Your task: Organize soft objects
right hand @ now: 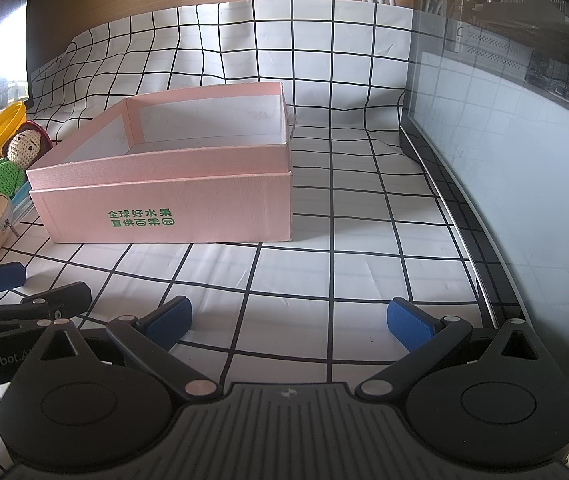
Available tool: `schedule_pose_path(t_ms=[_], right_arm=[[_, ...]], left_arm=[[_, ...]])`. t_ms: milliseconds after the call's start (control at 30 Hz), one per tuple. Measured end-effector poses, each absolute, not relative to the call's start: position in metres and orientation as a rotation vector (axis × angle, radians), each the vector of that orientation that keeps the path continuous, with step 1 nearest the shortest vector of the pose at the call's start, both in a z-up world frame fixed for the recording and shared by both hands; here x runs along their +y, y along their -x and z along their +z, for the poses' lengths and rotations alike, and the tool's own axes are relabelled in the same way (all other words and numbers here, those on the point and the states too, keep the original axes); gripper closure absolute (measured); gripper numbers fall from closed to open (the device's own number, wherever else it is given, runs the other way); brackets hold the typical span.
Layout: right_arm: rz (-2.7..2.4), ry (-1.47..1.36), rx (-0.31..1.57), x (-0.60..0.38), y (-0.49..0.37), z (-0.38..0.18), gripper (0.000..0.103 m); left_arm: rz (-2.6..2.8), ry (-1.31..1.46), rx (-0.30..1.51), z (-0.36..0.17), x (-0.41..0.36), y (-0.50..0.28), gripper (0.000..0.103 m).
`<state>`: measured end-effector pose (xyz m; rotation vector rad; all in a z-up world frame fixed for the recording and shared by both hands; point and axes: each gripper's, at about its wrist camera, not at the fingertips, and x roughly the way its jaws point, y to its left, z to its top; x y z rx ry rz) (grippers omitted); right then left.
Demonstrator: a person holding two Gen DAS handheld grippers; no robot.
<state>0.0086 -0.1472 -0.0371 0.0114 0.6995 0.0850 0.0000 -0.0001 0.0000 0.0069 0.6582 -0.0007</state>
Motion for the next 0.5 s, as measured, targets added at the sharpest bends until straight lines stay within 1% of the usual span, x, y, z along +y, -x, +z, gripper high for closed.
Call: schedule_pose_path(t_ms=[500], right_arm=[[0.086, -0.012, 0.699, -0.1475, -0.008, -0.0399, 0.0]], left_arm=[[0.0, -0.008, 0.658, 0.0, -0.0002, 0.0, 0.025]])
